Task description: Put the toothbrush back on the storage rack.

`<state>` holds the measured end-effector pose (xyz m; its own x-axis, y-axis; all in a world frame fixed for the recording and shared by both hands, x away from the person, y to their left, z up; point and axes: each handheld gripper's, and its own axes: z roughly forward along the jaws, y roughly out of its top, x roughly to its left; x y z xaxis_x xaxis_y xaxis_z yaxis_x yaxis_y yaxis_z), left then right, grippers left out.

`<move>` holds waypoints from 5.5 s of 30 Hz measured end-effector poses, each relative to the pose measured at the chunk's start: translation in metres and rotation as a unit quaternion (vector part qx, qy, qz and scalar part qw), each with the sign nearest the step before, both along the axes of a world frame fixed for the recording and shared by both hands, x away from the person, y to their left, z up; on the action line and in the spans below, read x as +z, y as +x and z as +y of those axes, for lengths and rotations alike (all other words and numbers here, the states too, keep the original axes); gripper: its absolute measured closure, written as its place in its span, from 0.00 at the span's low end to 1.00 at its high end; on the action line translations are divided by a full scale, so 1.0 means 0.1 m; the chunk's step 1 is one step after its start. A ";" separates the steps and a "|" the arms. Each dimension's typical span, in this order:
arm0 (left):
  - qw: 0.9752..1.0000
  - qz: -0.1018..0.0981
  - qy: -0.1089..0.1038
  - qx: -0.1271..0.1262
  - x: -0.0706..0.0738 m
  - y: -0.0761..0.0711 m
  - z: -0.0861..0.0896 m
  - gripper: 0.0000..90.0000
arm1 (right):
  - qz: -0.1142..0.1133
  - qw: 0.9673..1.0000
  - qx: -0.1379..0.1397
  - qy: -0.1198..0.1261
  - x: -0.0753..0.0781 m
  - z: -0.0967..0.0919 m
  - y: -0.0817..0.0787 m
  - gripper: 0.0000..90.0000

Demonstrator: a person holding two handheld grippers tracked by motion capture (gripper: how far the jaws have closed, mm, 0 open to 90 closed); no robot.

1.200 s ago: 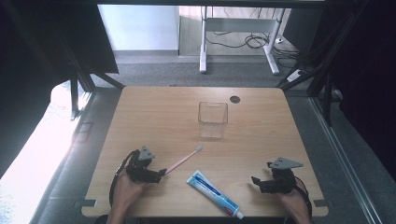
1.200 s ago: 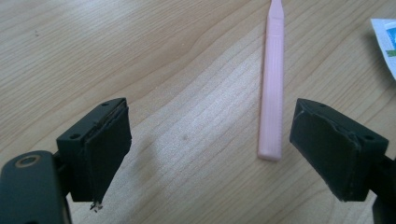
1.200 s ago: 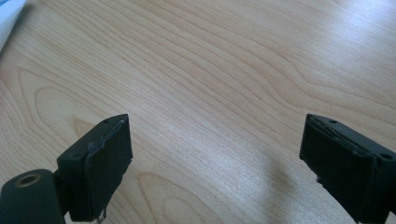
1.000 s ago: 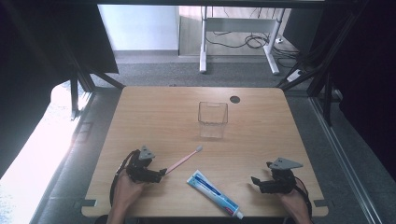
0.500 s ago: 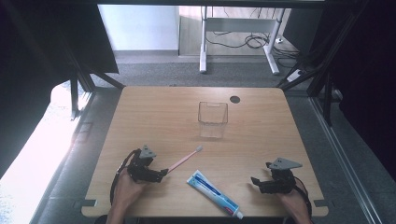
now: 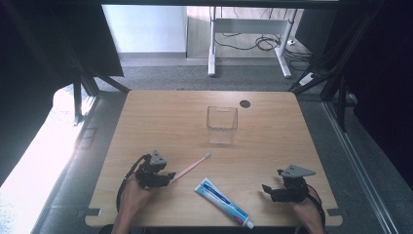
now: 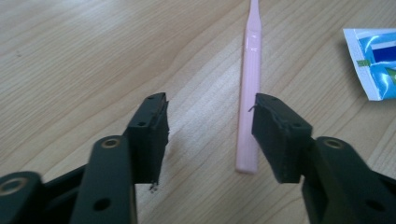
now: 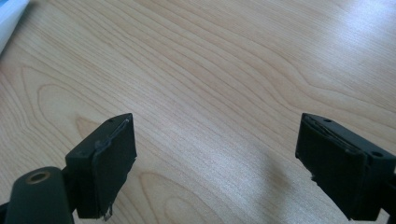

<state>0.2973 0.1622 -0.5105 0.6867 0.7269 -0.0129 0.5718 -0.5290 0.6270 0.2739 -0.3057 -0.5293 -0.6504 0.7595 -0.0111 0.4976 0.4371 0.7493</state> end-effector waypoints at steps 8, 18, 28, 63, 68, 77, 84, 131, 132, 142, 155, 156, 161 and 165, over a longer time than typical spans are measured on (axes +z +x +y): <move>0.999 0.020 -0.004 -0.025 0.02 0.03 -0.09 0.68 | 0.002 1.000 0.000 -0.004 -0.01 0.00 0.00 0.14; 0.999 0.033 0.008 -0.041 0.00 0.11 -0.23 0.75 | -0.001 1.000 -0.002 -0.007 0.00 0.01 -0.01 0.15; 0.996 0.057 0.037 -0.065 0.04 0.24 -0.39 0.76 | -0.005 1.000 -0.005 -0.007 0.01 0.00 -0.01 0.15; 0.964 0.156 0.181 -0.117 0.18 0.69 -0.88 0.80 | 0.000 1.000 -0.001 -0.006 0.00 0.00 -0.01 0.15; 0.961 0.164 0.189 -0.119 0.17 0.74 -0.95 0.81 | 0.000 1.000 0.000 -0.007 0.00 0.01 -0.01 0.15; 0.955 0.177 0.205 -0.121 0.14 0.81 -1.07 0.83 | 0.001 1.000 0.001 -0.007 0.00 0.01 -0.01 0.15; 0.955 0.181 0.207 -0.115 0.11 0.83 -1.11 0.86 | 0.001 1.000 0.001 -0.009 0.00 0.00 -0.01 0.15; 0.971 0.156 0.125 -0.133 0.66 0.84 -1.04 0.87 | 0.019 1.000 0.013 0.007 -0.04 0.03 0.01 0.01; 0.971 0.156 0.125 -0.133 0.66 0.84 -1.04 0.87 | 0.018 1.000 0.013 0.008 -0.04 0.03 0.01 0.00; 0.976 0.141 0.103 -0.132 0.83 0.84 -1.05 0.87 | 0.020 1.000 0.012 0.017 -0.04 0.02 0.02 0.00; 0.982 0.117 0.076 -0.125 1.01 0.88 -1.09 0.87 | 0.023 1.000 0.012 0.006 -0.05 0.03 0.02 0.00; 0.983 0.114 0.074 -0.125 1.03 0.88 -1.09 0.87 | 0.023 1.000 0.011 0.006 -0.05 0.03 0.02 0.00; 0.985 0.107 0.063 -0.121 1.07 0.92 -1.11 0.87 | 0.019 1.000 0.008 0.008 -0.04 0.02 0.02 0.00; 0.986 0.101 0.060 -0.118 1.08 0.93 -1.13 0.87 | 0.019 1.000 0.008 0.008 -0.04 0.02 0.01 0.00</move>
<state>0.3907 0.0491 -0.4026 0.8293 0.5515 -0.0900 0.5302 -0.7256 0.4387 0.2754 -0.3033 -0.5330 -0.6618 0.7492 0.0262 0.5191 0.4328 0.7371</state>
